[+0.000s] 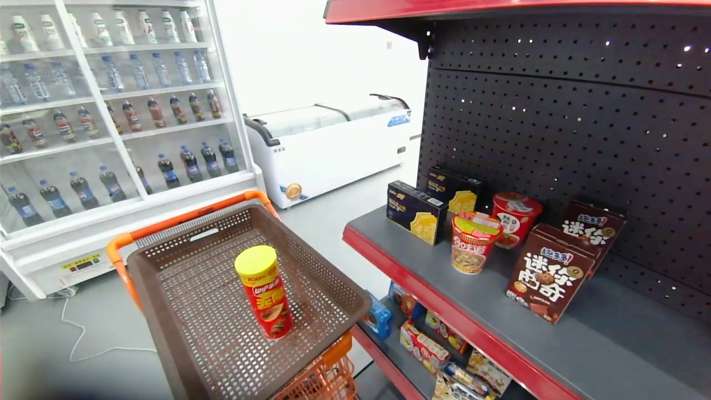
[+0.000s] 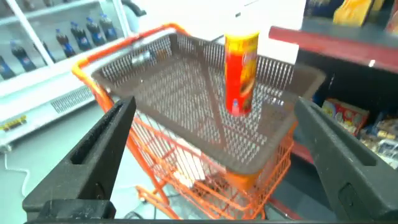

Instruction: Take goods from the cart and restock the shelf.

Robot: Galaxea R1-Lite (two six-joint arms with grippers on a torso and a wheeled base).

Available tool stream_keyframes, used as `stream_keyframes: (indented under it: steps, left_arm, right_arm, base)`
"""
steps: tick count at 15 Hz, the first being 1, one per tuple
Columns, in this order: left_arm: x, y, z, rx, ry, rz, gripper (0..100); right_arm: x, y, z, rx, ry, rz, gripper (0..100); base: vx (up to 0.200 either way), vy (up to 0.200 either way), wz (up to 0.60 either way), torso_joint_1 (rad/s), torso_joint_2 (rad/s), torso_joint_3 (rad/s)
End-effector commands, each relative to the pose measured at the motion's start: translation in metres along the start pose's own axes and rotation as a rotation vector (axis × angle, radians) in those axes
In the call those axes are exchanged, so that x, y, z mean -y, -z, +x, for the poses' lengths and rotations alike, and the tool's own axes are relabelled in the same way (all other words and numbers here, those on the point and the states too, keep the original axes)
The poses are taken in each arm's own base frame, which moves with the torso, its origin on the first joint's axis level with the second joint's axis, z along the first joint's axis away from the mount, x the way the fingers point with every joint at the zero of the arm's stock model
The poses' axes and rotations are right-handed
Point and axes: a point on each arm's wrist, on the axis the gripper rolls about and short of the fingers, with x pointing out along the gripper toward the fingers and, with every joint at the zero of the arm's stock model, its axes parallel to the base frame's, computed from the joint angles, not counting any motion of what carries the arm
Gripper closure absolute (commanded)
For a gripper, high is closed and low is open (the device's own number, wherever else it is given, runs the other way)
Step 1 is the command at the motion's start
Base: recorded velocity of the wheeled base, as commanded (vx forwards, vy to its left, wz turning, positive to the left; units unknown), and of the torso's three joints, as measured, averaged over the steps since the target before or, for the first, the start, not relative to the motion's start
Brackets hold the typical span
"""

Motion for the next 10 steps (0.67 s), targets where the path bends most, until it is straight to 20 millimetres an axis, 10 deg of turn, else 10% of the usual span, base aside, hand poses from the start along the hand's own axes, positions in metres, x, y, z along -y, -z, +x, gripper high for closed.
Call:
stream_keyframes:
  steps: [1,5,10]
  left_arm:
    - [-0.013,-0.149,0.048,-0.124,0.030,0.017,0]
    - [-0.016,-0.157,0.100,-0.277,0.049,0.010,0]
    - [-0.016,-0.121,0.149,-0.484,0.078,-0.016,0]
  right_arm:
    - [0.000,0.000,0.000,-0.002,-0.001,-0.001,0]
    - [0.000,0.000,0.000,-0.002,-0.001,-0.001,0]
    - [0.000,0.000,0.000,-0.002,-0.001,-0.001,0]
  base:
    - [0.000,0.000,0.00,0.000,0.00,0.000]
    - [0.000,0.000,0.00,0.000,0.00,0.000]
    - [0.000,0.000,0.00,0.000,0.00,0.000]
